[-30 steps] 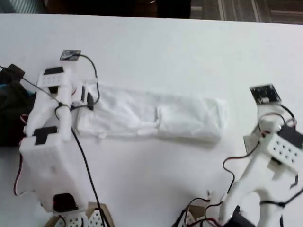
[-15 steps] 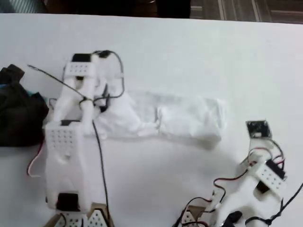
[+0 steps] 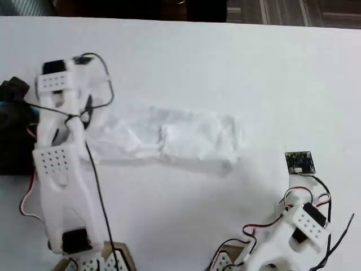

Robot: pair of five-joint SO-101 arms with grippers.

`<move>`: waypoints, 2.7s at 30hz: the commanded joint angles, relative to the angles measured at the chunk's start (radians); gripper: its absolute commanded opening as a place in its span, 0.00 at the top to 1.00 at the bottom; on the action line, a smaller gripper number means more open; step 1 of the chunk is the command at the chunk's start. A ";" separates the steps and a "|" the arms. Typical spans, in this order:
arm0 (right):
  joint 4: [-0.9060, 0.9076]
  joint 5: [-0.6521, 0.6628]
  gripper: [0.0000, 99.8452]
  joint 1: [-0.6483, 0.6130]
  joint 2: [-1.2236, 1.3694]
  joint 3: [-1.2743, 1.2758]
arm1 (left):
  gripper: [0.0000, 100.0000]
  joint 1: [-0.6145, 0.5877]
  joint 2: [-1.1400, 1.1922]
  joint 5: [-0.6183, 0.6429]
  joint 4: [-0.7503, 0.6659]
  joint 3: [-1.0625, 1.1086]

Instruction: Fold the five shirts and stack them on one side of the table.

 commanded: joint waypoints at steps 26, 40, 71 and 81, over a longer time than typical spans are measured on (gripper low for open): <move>0.036 -0.012 0.98 -0.013 -0.429 0.178 | 0.97 0.790 -0.660 0.115 -0.091 0.395; 0.061 -0.051 0.98 -0.022 -0.516 0.209 | 0.97 0.954 -0.430 0.172 -0.273 0.229; 0.067 -0.051 0.98 -0.022 -0.522 0.210 | 0.76 0.930 -0.216 0.166 -0.132 -0.226; 0.067 -0.051 0.98 -0.022 -0.522 0.210 | 0.95 0.502 -0.229 0.167 0.018 -0.420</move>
